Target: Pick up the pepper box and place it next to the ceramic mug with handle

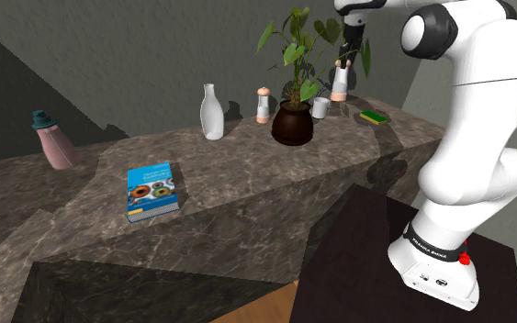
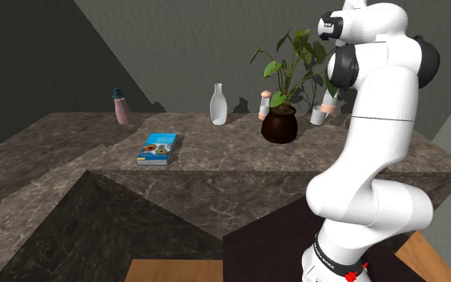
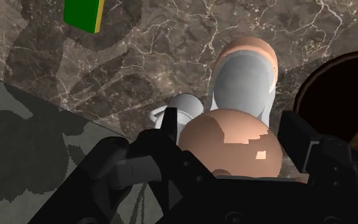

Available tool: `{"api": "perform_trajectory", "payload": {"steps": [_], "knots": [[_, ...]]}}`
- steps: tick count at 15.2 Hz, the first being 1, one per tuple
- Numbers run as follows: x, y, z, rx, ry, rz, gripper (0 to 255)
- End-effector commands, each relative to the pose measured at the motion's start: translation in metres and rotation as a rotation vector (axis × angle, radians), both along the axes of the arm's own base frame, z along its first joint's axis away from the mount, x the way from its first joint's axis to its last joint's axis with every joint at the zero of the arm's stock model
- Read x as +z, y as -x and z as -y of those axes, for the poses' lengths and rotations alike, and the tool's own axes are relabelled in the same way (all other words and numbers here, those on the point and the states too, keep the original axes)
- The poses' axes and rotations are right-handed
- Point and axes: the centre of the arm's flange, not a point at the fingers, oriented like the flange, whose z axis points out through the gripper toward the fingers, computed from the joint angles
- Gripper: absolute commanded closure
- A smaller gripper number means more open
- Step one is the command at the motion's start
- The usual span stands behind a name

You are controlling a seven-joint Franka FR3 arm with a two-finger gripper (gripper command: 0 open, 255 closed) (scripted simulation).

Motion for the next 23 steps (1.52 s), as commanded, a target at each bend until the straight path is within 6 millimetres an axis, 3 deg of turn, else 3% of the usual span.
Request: {"api": "perform_trajectory", "payload": {"steps": [1,23], "knots": [[-0.007,0.000,0.004,0.001,0.000,0.000,255],[-0.123,0.000,0.004,0.001,0.000,0.000,255]]}}
